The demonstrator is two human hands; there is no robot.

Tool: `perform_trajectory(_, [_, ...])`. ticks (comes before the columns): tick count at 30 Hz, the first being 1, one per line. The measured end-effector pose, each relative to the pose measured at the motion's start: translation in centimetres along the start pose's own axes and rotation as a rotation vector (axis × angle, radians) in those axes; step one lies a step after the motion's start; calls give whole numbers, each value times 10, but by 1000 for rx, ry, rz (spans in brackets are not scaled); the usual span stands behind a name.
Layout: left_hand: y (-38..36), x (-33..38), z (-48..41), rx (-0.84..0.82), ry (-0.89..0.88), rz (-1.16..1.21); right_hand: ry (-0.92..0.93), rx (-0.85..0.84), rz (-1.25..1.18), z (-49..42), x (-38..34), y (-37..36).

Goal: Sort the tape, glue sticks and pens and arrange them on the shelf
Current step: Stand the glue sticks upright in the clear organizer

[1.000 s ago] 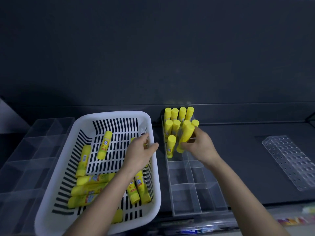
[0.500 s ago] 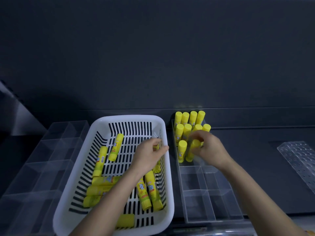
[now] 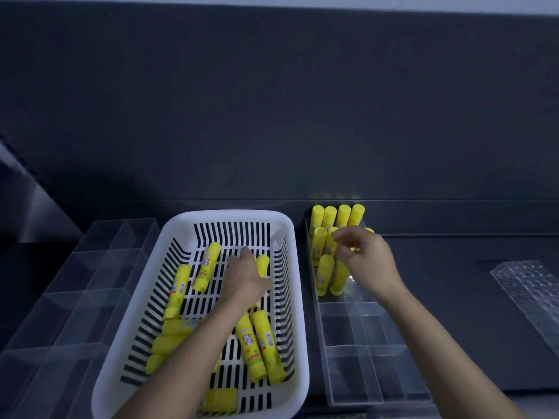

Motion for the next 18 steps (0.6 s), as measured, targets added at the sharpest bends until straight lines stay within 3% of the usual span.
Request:
perform_trajectory(6, [39,27,16,75,-167,337,27,30,-37,-1,-17,7])
perform_trajectory(11, [57,70,52,-17,-373,627,60,-78,-219,-1,-44,-3])
perform_trajectory(14, [56,95,68,-86,-487,688,78,-174,-404,2,-58,-8])
perform_trajectory(18, [45,107,72,-137,-499,709,20,-150,-543,4,-47,5])
Point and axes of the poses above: each hand's wrist, its own z-axis away from the middle knuckle, its own y-axis out of the back of the hand, x = y × z, the point moved 10 cm from there along -z, towards the middle knuckle, and after that the axes turned 5 degrees about y, right-handed, at the moved point
